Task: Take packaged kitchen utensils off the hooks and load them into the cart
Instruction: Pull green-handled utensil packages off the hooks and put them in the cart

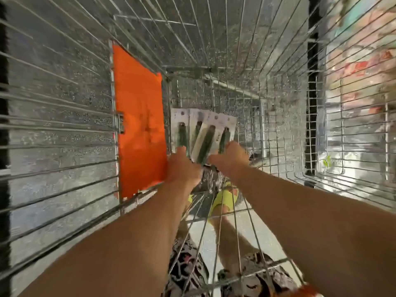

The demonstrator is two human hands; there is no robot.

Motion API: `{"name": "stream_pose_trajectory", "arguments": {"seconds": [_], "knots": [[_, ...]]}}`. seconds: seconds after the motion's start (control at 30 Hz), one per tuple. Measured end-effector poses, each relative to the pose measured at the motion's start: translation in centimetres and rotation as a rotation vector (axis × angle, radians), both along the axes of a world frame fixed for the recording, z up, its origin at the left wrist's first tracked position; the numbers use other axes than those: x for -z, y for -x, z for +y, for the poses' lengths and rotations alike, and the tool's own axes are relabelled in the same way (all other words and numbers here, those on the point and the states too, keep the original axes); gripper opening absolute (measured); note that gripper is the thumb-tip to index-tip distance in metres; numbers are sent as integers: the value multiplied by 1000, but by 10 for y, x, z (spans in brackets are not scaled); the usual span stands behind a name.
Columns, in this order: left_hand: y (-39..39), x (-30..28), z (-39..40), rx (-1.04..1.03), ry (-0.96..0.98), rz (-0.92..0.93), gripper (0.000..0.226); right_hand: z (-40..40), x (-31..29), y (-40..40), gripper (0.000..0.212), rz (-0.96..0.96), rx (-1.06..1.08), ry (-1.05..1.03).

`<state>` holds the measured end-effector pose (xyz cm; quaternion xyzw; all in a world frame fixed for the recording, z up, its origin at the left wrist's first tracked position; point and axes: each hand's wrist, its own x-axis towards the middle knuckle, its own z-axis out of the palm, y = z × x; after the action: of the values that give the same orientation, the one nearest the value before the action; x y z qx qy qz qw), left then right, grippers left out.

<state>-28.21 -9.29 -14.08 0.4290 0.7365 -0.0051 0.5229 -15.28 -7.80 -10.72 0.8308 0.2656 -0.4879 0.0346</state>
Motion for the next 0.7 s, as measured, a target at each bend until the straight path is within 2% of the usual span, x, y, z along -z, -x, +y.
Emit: {"name": "stream_pose_trajectory", "arguments": {"seconds": [0.13, 0.23, 0.4, 0.53, 0.63, 0.7], "knots": [[-12, 17, -4, -47, -93, -9, 32, 2, 24, 12, 105, -108, 194, 43], [-8, 30, -9, -101, -45, -67, 32, 4, 38, 21, 118, -103, 274, 72], [-4, 46, -9, -188, 2, -210, 20, 3, 53, 26, 104, -166, 322, 38], [-12, 47, 1, -379, 130, -318, 21, -5, 55, 24, 77, -107, 320, -95], [-16, 46, 4, -441, 196, -353, 48, -5, 51, 16, 66, -46, 363, -154], [-16, 47, 1, -441, 193, -402, 29, -4, 49, 9, 64, 8, 384, -144]]}}
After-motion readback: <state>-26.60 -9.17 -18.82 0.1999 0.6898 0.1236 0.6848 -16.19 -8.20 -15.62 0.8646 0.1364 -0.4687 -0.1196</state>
